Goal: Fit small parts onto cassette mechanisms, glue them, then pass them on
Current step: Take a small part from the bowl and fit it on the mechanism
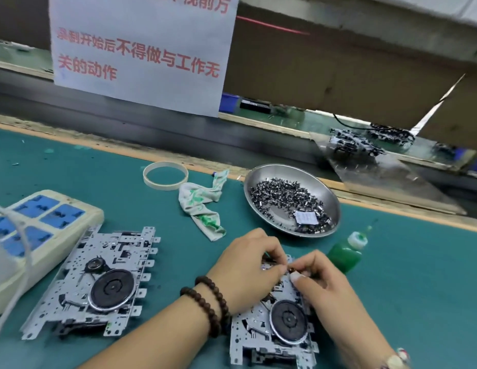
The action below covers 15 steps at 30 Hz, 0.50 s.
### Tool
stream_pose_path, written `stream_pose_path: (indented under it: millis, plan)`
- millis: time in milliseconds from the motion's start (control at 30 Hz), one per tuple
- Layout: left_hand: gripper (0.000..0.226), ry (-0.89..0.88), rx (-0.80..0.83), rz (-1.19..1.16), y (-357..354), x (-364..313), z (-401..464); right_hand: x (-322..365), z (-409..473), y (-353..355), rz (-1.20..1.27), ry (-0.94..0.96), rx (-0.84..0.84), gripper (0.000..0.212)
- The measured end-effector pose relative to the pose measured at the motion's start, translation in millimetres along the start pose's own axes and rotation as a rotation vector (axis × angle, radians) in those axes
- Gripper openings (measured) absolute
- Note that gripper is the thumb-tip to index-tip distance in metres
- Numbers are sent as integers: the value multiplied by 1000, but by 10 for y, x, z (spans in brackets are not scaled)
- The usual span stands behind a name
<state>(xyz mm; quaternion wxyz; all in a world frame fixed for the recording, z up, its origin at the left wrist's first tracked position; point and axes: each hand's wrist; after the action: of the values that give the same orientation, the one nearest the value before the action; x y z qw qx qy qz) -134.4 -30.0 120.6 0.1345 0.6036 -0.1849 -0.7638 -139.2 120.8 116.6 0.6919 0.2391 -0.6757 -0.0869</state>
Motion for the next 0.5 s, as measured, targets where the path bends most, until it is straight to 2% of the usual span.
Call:
stream_pose_path:
  millis: [233,500]
  plan:
    - [25,-7,-1,6,-9,29,-1,22,-10,-32,-1,-30,-34,21]
    - [18,-14,-14,-1,-12,14,-18,75,-29,-59,-37,-52,-66,18]
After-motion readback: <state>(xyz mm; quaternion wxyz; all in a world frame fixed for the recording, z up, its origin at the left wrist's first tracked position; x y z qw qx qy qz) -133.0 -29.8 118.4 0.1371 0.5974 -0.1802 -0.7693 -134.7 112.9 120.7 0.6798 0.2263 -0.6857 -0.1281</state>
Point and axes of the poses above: each hand's wrist, its own z-axis towards the middle knuckle, its own y-axis out of the back of the hand, x = y × z, and after that the axes turned 9 degrees about -z, right-handed
